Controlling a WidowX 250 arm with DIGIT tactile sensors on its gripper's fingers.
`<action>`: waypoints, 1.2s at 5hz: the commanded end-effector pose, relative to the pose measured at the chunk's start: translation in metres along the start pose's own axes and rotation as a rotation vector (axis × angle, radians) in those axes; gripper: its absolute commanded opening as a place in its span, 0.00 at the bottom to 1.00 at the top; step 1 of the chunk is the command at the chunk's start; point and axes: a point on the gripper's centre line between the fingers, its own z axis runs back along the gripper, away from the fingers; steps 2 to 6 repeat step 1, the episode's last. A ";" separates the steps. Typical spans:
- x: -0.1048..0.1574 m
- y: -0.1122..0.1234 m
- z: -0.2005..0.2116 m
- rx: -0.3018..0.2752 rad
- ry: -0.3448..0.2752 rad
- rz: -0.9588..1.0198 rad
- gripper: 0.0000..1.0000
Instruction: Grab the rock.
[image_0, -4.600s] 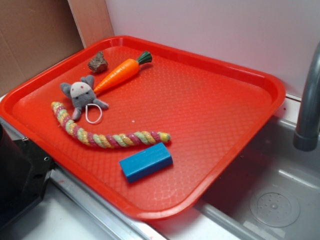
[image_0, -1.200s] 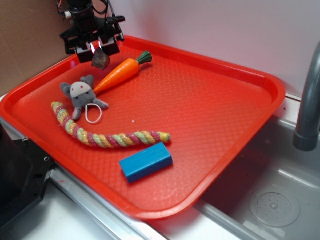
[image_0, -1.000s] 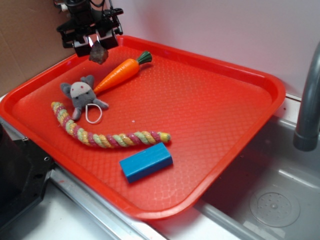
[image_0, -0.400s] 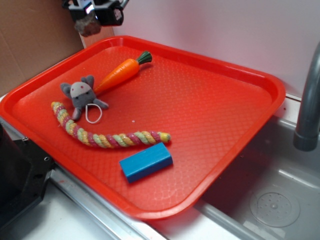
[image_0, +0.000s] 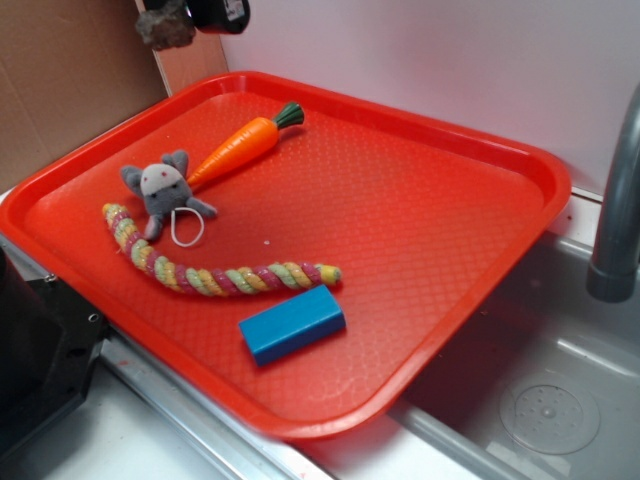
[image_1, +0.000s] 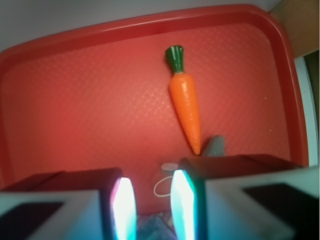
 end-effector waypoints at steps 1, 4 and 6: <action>0.003 0.016 0.004 0.050 -0.029 -0.037 0.00; 0.003 0.016 0.004 0.050 -0.029 -0.037 0.00; 0.003 0.016 0.004 0.050 -0.029 -0.037 0.00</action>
